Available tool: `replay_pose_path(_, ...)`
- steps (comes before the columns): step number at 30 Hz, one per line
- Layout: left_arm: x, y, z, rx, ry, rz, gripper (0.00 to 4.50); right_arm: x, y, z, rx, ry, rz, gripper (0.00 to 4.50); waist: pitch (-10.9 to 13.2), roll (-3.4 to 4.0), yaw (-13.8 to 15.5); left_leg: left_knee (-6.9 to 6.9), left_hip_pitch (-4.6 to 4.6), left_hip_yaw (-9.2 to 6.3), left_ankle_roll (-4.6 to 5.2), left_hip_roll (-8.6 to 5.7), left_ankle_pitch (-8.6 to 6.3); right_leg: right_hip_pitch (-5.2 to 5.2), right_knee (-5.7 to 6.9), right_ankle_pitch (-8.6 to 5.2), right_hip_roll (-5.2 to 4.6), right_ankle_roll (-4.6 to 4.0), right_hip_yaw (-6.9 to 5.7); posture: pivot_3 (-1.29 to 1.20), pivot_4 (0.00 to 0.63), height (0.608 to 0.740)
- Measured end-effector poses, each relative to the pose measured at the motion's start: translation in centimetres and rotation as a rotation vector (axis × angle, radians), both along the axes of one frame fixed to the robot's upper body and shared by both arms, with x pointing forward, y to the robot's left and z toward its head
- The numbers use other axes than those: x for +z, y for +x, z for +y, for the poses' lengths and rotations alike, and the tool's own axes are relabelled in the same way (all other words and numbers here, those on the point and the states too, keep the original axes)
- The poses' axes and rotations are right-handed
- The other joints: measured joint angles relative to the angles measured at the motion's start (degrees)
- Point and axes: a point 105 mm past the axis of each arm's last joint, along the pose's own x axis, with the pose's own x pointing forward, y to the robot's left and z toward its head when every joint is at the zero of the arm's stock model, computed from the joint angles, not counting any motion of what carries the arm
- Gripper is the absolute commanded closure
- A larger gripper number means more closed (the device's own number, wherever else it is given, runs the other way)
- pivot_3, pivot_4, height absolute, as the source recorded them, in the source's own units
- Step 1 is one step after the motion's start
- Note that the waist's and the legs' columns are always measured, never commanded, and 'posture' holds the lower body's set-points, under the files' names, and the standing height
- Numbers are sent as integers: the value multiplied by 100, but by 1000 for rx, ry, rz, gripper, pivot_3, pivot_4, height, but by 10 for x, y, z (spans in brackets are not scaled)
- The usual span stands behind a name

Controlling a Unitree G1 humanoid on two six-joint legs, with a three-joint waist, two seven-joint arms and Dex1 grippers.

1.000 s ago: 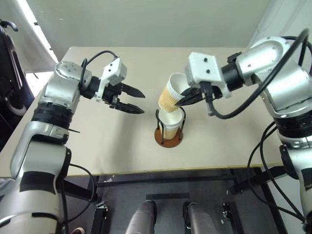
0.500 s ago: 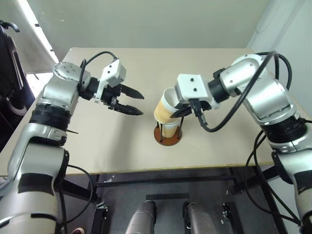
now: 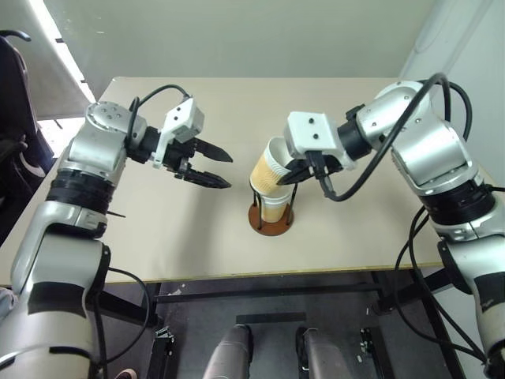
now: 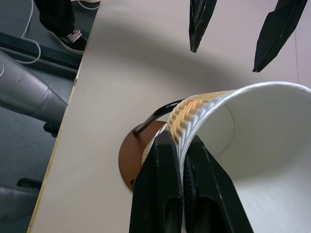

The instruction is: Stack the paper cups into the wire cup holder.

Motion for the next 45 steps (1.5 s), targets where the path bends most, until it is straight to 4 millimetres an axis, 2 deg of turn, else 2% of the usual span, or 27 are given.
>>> replay_pose_path(12, 1, -1, 0, -1, 2, 0, 1064, -7, 6, -7, 4, -73, -29, 4479, 0, 0, 0, 0, 0, -1, 0, 0, 0, 0, 0, 0, 0, -1, 0, 0, 150, 740)
replay_pose_path(15, 1, -1, -1, -3, 3, -1, 1064, -9, 6, -7, 4, -85, -33, 3934, 0, 0, 0, 0, 0, -1, 0, 0, 0, 0, 0, 0, 0, -1, 0, 0, 150, 740)
replay_pose_path(21, 0, -1, 0, -1, 5, 0, 1064, -11, 2, 10, -5, -12, 50, 1871, 0, 0, -26, 0, 1, -1, -1, 1, 0, -1, 2, 0, 1, -1, 0, 0, 150, 740)
replay_pose_path(24, 0, -1, -1, -1, 5, 2, 1064, -6, 1, 19, -27, 69, 101, 1871, 0, 0, -25, 0, -1, -1, -1, -1, 0, -1, 0, 0, 1, -1, 0, 0, 150, 740)
replay_pose_path(28, 1, 0, 0, 9, -23, 7, 1064, 24, 5, 19, -112, 242, 126, 1871, 0, 0, -18, -1, -2, -1, -5, -3, -2, -2, -1, -4, 0, -10, 0, 0, 150, 740)
replay_pose_path(30, 5, 3, -2, 41, -77, 0, 1064, 42, 12, 9, -200, 379, 126, 1871, 0, -1, -1, -1, -2, -2, -6, -4, -2, -2, -1, -5, 0, -12, -1, 0, 150, 740)
replay_pose_path(32, 10, 10, -2, 105, -137, -15, 1064, 55, 24, -11, -319, 522, 114, 1871, -3, -5, 20, -1, 0, -2, -6, -3, -2, 1, 0, -5, -1, -13, -2, 0, 150, 740)
replay_pose_path(34, 14, 16, 1, 171, -189, -30, 1064, 56, 36, -31, -435, 615, 96, 1871, -4, -7, 18, -1, 3, -1, -6, -2, -2, 3, 0, -3, -2, -13, 0, 0, 150, 740)
replay_pose_path(39, 14, 39, 17, 408, -336, -70, 1064, 23, 83, -103, -823, 797, 41, 1871, -4, -6, 16, -1, 18, 2, -4, 0, 11, 8, 8, 16, -2, 20, 4, 0, 150, 740)
replay_pose_path(42, 12, 51, 26, 539, -398, -98, 1064, 7, 99, -133, -974, 849, -17, 1871, -3, -4, 12, -2, 18, 5, 0, 0, 23, 7, 7, 31, -1, 37, 8, 0, 150, 740)
replay_pose_path(45, 14, 61, 39, 669, -451, -137, 1064, -1, 106, -152, -1050, 896, -87, 1871, -2, -4, -6, -2, 21, 9, 5, -2, 30, 11, 1, 42, -1, 47, 15, 0, 150, 740)
